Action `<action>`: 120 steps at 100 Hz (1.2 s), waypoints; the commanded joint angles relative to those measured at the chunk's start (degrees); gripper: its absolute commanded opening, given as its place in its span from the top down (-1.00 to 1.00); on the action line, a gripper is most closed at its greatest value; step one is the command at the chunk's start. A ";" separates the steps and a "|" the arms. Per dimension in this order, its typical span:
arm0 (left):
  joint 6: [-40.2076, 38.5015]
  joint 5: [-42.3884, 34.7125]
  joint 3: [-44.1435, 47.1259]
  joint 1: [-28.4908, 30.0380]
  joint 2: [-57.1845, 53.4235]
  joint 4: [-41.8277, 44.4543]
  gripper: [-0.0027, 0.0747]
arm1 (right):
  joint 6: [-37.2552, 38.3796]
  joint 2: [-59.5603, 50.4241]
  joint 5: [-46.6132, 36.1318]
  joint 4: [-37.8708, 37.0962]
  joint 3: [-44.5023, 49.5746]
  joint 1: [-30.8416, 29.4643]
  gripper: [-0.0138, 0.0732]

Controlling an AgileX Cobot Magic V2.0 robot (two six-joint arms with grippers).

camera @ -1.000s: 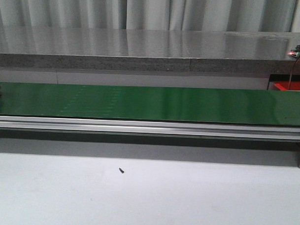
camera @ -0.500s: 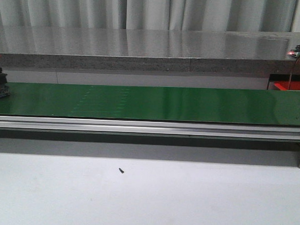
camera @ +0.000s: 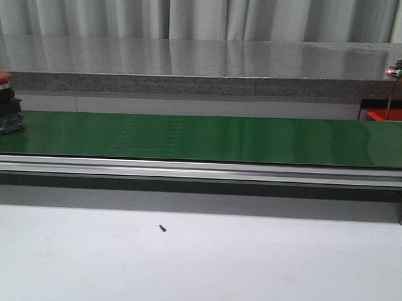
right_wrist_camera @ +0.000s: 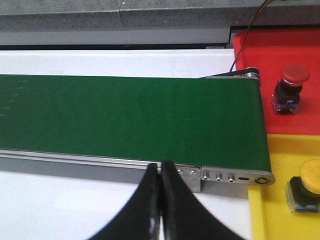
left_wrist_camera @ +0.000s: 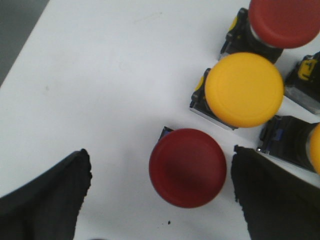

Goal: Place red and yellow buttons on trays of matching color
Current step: 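Grasp a second red button from the cluster with the left gripper, then lower the second red button onto the belt and open the left gripper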

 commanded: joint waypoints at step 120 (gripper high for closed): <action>0.20 -1.91 -1.72 -0.14 -9.86 -1.37 0.45 | -0.21 -0.01 -3.31 -0.27 -1.55 0.09 0.84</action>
